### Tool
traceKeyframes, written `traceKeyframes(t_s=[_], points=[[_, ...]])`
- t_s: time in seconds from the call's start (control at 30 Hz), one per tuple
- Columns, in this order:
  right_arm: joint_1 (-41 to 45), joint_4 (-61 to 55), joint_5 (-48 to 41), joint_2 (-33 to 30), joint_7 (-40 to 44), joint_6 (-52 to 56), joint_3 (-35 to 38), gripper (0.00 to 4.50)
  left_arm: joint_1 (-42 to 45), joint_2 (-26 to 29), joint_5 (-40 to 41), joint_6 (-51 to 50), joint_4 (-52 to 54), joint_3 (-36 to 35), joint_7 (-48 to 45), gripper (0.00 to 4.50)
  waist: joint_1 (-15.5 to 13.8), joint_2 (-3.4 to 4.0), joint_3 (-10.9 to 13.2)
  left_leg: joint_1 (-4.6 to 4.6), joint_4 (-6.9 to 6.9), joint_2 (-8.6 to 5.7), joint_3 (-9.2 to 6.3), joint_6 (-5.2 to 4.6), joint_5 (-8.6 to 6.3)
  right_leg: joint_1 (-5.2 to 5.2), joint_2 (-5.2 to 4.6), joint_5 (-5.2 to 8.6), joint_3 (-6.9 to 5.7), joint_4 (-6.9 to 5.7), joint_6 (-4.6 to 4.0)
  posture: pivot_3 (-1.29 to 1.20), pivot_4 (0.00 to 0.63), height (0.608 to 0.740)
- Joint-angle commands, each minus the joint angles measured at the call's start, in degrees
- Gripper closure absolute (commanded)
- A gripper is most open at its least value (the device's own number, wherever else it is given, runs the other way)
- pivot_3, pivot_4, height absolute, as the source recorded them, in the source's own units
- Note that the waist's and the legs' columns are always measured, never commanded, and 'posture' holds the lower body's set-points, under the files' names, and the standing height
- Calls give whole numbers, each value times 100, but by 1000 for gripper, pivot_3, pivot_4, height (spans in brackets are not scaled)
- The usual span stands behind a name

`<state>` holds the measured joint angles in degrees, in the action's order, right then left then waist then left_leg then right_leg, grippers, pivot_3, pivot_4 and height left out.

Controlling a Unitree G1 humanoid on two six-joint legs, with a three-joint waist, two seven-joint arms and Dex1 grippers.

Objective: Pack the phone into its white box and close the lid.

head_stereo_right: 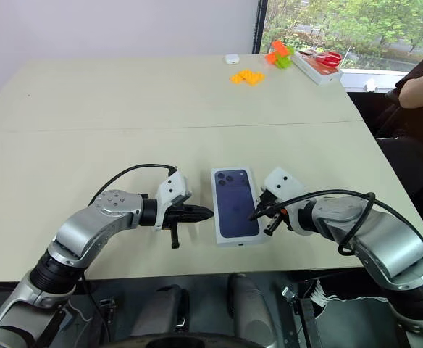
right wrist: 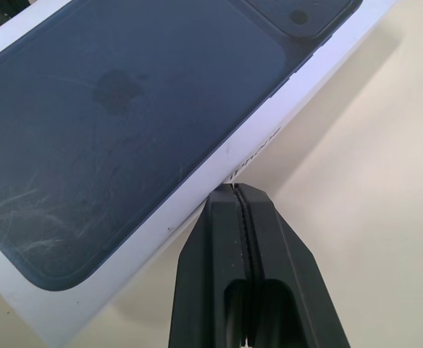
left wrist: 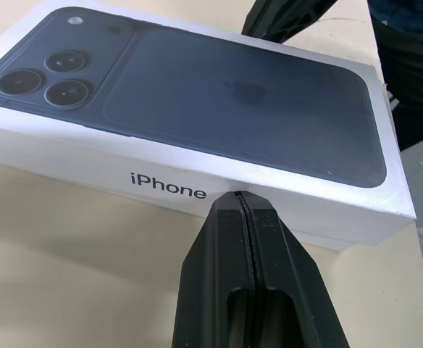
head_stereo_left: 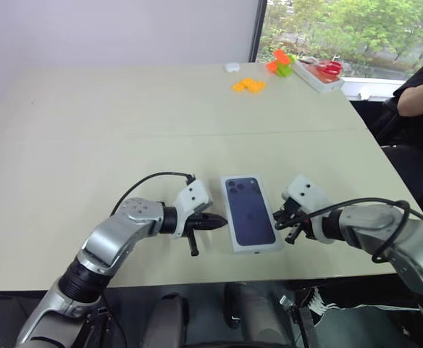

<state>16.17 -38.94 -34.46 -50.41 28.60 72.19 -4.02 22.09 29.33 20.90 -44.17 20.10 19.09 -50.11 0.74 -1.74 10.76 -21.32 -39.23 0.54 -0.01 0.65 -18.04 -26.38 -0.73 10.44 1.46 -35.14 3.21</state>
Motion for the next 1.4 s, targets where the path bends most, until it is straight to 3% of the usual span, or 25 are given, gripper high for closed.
traceKeyframes(t_s=[0.03,0.27,0.43,0.6,0.93,1.27,1.4], points=[[-1,-234,-38,-52,182,-177,6,4488,56,9,62,171,143,-46,-81,4500,0,0,0,0,0,0,0,0,0,0,0,0,0,0,0,0,150,726],[-307,-174,51,-622,686,-705,706,4488,80,149,702,-90,209,-810,-196,4500,-3,0,0,-1,0,0,0,0,0,-1,0,1,-1,0,0,0,150,726],[-933,-500,-284,-809,1372,-1219,1352,4488,501,-248,987,-232,-74,-1217,170,4500,-22,-2,-1,0,-1,-3,-2,0,0,4,-1,0,-3,2,2,0,150,726],[-1181,-1007,-611,-650,1437,-1221,1083,4488,984,-743,478,-132,-657,-789,717,4500,2,-3,-2,1,-3,-6,-4,0,0,13,-2,-1,-2,1,3,0,150,726],[-1305,-665,-35,-595,734,-905,-53,4488,1196,-596,-724,89,-1309,489,759,4500,-12,-6,-9,4,-3,-6,-2,0,0,18,1,0,2,-3,0,0,150,726],[-1311,-570,20,-527,657,-997,35,4488,965,-631,-830,145,-1300,476,740,4500,0,-24,-37,97,5,-1,-8,-23,-15,110,3,30,-2,14,-23,0,150,726],[-1114,-477,-42,-80,488,-1464,681,4488,755,-885,-273,572,-1039,-508,816,4500,5,-23,-37,96,5,3,-13,-24,-16,105,2,30,-1,11,-22,0,150,726]])
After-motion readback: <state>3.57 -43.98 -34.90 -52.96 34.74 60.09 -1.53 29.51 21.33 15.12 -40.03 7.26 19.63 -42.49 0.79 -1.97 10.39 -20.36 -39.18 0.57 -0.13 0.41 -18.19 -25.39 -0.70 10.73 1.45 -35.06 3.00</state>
